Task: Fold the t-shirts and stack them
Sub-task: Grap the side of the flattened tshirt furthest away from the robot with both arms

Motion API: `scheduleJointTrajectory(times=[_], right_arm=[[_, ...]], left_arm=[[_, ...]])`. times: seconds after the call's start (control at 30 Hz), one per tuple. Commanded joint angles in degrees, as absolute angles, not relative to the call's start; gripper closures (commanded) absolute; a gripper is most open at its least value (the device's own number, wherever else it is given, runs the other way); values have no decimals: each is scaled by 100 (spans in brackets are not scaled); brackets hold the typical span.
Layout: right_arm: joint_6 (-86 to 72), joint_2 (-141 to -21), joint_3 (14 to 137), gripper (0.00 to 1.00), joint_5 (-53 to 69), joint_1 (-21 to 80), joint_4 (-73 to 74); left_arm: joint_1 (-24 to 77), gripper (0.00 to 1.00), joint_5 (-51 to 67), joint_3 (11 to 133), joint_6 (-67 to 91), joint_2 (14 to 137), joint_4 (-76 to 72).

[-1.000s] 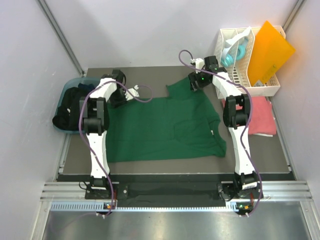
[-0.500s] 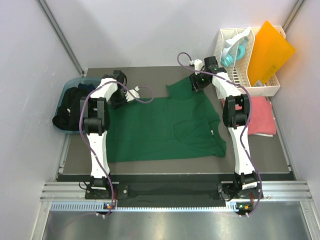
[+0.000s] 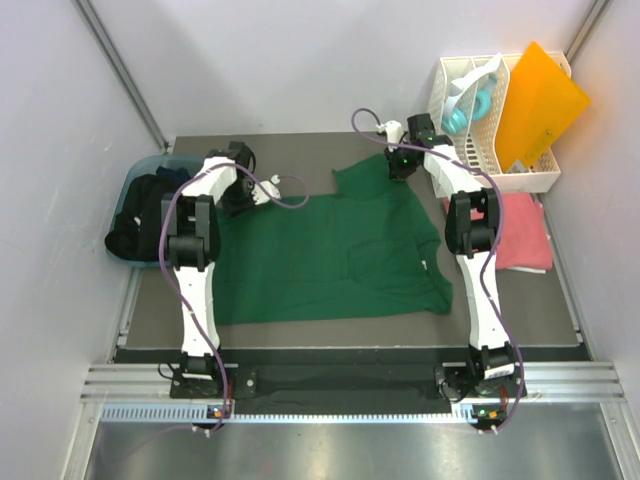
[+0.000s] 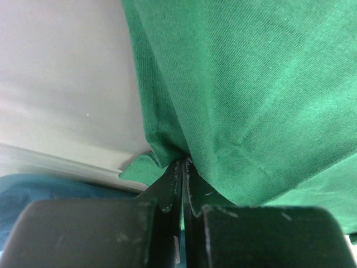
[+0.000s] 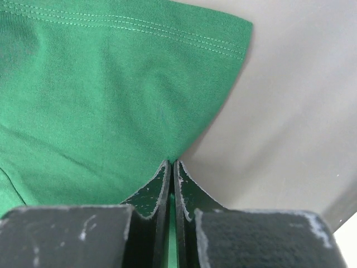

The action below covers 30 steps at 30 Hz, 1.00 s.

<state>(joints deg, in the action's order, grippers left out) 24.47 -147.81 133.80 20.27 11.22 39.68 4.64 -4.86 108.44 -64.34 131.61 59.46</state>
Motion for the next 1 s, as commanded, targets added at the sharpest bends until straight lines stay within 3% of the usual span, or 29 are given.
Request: scheduleJointTrajectory(times=[0.0,0.43,0.93,0.97], right_arm=[[2707,-14511,13044,100,1793,1169,3912],[2900,-14142,12771,100,1565,1178,3700],[2856,-13922,12727,100,1485,1187,3595],[2865,-13913,12709,100,1494,1187,3603]], left_arm=[[475,100,-255,10565,-6346,13052,5802],[475,100,-1256,9167,-5802,12296,2173],[466,100,-1258,9404,-6116,12278,1756],[448,94,-1196,9483,-6230,12444,2132]])
